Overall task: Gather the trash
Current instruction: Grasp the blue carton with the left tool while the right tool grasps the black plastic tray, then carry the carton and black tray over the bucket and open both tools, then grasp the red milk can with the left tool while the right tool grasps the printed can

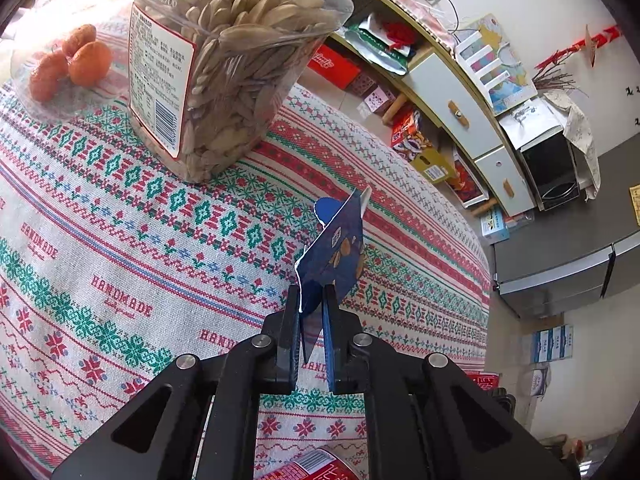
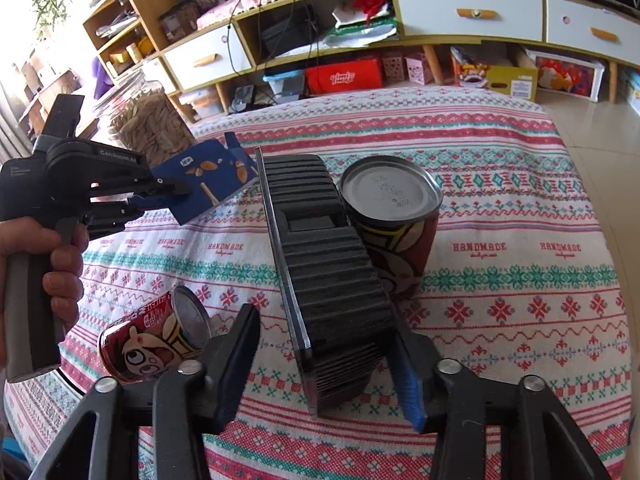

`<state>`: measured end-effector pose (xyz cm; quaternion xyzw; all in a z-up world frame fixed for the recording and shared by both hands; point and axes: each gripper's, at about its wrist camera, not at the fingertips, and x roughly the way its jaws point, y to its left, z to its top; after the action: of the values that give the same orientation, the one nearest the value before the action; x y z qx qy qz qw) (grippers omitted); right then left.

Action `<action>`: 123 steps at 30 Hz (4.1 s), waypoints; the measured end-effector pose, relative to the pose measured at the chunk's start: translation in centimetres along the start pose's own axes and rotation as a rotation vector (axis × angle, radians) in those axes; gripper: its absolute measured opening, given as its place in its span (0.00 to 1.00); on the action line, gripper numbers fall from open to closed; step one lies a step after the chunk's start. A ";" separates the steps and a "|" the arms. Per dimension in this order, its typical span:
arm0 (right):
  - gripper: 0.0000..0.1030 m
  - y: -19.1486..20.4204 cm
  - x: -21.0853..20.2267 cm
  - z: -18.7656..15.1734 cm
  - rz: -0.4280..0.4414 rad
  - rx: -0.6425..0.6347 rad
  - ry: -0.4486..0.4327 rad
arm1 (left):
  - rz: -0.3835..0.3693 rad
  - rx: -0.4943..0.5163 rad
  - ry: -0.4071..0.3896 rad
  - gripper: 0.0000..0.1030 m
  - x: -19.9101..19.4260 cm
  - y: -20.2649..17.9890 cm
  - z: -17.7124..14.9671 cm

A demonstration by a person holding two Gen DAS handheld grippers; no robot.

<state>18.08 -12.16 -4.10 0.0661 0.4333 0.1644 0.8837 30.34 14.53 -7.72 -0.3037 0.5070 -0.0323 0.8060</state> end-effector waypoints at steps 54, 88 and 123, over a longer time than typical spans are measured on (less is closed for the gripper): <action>0.32 -21.4 -22.7 -6.1 -0.273 0.343 -0.227 | -0.204 0.633 -0.011 0.03 -10.1 -24.2 -22.3; 0.33 -28.4 -20.0 -8.0 -0.506 0.460 -0.006 | -0.096 0.725 0.343 0.37 14.0 -34.4 -37.0; 0.56 -24.5 -18.4 -6.4 -0.303 0.418 -0.075 | -0.099 0.530 0.095 0.37 -7.9 -21.0 -21.1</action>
<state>8.24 -41.66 -0.73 0.1878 0.4295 -0.0654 0.8809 14.24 -9.35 3.21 -0.1046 0.5028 -0.2172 0.8301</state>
